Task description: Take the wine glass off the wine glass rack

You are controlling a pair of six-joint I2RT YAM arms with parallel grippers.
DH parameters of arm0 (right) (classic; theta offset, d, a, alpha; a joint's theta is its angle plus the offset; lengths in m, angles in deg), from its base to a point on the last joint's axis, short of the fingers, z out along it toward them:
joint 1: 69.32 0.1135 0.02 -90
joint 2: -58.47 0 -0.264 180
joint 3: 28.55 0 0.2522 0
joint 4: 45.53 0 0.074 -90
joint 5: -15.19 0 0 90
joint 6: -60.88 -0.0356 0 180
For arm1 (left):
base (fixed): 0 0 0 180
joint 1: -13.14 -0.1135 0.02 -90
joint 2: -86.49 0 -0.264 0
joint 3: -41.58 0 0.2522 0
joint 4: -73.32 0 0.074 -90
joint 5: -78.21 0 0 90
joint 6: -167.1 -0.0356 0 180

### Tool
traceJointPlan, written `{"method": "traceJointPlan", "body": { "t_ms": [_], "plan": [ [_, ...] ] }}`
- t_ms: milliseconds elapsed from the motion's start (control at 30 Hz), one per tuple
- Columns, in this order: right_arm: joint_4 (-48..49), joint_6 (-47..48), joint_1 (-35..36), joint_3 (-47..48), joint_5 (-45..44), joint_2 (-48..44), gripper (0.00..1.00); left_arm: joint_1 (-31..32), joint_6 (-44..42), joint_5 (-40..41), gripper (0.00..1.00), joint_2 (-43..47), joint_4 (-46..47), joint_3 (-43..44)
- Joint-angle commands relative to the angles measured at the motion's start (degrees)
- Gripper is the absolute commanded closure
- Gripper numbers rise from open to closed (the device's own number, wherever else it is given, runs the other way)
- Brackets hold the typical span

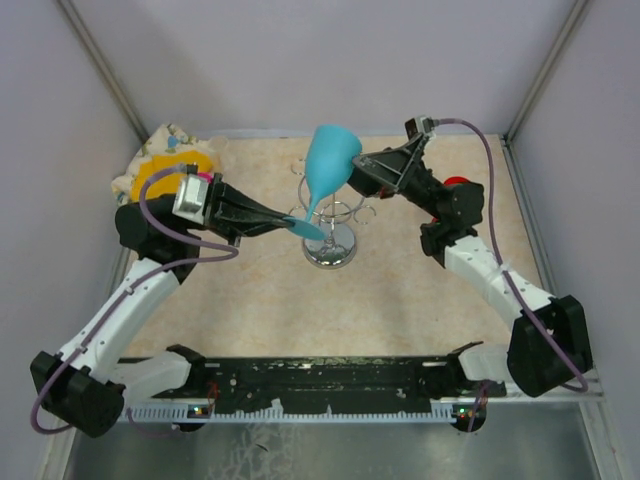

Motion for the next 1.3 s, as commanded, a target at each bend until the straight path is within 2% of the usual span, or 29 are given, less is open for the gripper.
{"method": "traceJointPlan", "body": {
  "t_ms": [0, 433, 567, 700, 833, 900, 1000, 1067, 1167, 1267],
  "plan": [
    [5.07, -0.33, 1.15, 4.18, -0.74, 0.53, 0.01, 2.01, -1.65, -0.45, 1.00, -0.93, 1.45, 1.16],
    [4.80, 1.68, 2.61, 6.33, -0.63, 2.65, 0.01, 6.82, -3.41, 1.09, 1.00, -5.35, 0.05, 2.59],
    [4.00, 2.63, 2.61, 6.02, -0.53, 2.05, 0.10, 7.06, -5.49, 2.07, 1.00, -5.37, -2.94, 3.36],
    [-0.32, 5.88, 2.44, 5.53, -0.74, 0.07, 0.16, 7.07, -8.89, 3.81, 0.64, -4.46, -8.71, 4.16],
    [-5.33, 9.51, 0.27, 4.47, -1.24, -3.05, 0.17, 7.07, -11.03, 4.65, 0.19, -2.65, -11.70, 4.19],
    [-7.82, 10.72, -1.97, 3.77, -0.93, -4.67, 0.18, 7.11, -12.19, 5.06, 0.04, -1.65, -12.87, 4.17],
    [-14.02, 14.07, -7.86, 2.79, 0.31, -8.68, 0.18, 6.99, -16.69, 7.20, 0.00, 0.87, -17.21, 4.30],
    [-22.36, 18.99, -12.89, 3.12, 0.43, -12.34, 0.18, 6.98, -20.11, 9.69, 0.00, 3.05, -20.98, 4.22],
    [-41.49, 32.62, -19.48, 6.81, -3.95, -17.81, 0.17, 6.98, -23.39, 14.29, 0.00, 6.32, -24.27, 2.88],
    [-59.34, 47.25, -21.03, 12.63, -14.30, -20.28, 0.16, 6.98, -25.69, 16.22, 0.00, 8.17, -27.27, 2.76]
  ]
}}
